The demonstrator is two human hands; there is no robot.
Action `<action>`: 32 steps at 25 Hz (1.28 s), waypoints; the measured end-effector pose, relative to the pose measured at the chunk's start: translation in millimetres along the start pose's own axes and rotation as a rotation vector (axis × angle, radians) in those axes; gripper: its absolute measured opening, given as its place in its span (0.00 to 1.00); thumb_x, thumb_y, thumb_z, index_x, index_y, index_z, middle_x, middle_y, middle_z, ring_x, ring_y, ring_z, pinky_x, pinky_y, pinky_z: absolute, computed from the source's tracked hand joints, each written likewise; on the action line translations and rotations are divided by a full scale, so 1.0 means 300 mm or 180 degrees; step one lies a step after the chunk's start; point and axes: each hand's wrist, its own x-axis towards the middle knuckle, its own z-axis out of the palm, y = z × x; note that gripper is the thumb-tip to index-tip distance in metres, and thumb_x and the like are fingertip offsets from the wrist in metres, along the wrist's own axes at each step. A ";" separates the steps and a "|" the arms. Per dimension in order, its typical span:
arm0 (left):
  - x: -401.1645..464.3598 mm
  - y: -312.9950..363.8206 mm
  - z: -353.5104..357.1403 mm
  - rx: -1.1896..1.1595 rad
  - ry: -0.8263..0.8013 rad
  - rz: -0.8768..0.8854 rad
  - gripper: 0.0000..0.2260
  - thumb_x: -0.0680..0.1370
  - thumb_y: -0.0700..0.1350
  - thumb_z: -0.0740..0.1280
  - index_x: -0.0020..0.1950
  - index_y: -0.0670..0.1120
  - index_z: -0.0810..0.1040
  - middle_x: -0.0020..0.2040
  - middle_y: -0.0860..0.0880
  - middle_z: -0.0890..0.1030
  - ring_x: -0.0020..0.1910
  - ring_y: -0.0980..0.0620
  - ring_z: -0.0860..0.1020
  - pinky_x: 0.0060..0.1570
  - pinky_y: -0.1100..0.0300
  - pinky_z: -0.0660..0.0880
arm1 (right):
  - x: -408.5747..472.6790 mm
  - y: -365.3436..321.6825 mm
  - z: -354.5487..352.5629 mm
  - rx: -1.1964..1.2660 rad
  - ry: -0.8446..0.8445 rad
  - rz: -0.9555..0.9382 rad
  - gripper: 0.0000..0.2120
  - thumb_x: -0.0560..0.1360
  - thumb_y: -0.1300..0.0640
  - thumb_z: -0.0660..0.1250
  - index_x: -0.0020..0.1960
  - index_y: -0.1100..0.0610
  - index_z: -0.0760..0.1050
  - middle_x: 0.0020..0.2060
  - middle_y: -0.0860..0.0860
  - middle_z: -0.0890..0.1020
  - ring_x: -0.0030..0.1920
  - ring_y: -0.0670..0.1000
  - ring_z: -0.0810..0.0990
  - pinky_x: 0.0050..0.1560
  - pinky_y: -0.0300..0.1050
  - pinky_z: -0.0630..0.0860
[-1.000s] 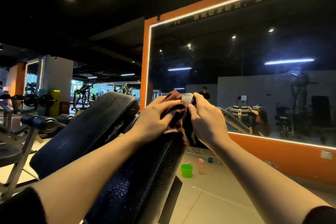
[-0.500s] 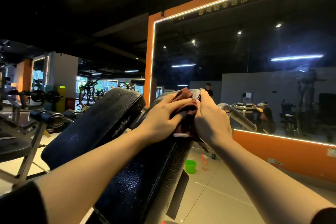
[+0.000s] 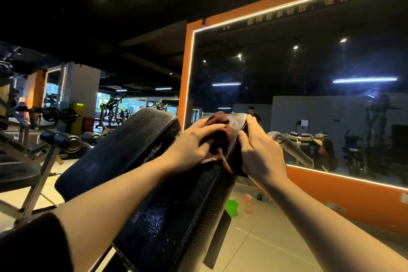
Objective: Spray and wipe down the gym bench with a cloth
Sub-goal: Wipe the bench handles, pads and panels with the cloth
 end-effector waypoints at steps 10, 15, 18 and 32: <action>-0.110 0.020 -0.007 -0.0321 -0.0066 -0.0064 0.22 0.77 0.31 0.62 0.68 0.49 0.74 0.71 0.51 0.68 0.69 0.57 0.66 0.70 0.65 0.62 | -0.022 -0.009 -0.006 -0.0058 0.0026 -0.0013 0.16 0.83 0.52 0.53 0.69 0.51 0.64 0.58 0.52 0.78 0.47 0.50 0.73 0.46 0.42 0.63; -0.004 -0.001 0.006 -0.0039 0.0346 -0.0909 0.21 0.78 0.33 0.62 0.70 0.46 0.73 0.71 0.47 0.68 0.70 0.48 0.68 0.70 0.61 0.62 | -0.041 -0.034 -0.011 -0.0299 0.0076 -0.0104 0.23 0.83 0.51 0.52 0.77 0.54 0.57 0.68 0.53 0.73 0.63 0.57 0.74 0.58 0.48 0.71; -0.083 0.090 0.040 -0.0312 0.0073 -0.0279 0.21 0.78 0.34 0.62 0.69 0.48 0.73 0.71 0.50 0.68 0.70 0.51 0.67 0.71 0.54 0.64 | -0.040 -0.020 -0.015 -0.0118 0.0049 -0.0060 0.21 0.83 0.51 0.52 0.75 0.54 0.60 0.65 0.53 0.76 0.59 0.55 0.76 0.51 0.43 0.68; -0.065 -0.001 0.014 -0.0083 0.0200 -0.0365 0.20 0.80 0.37 0.60 0.71 0.50 0.71 0.71 0.47 0.69 0.69 0.51 0.67 0.70 0.60 0.63 | -0.038 -0.023 -0.026 -0.0134 -0.0008 -0.0027 0.24 0.83 0.50 0.53 0.77 0.52 0.56 0.70 0.52 0.71 0.66 0.56 0.72 0.62 0.48 0.68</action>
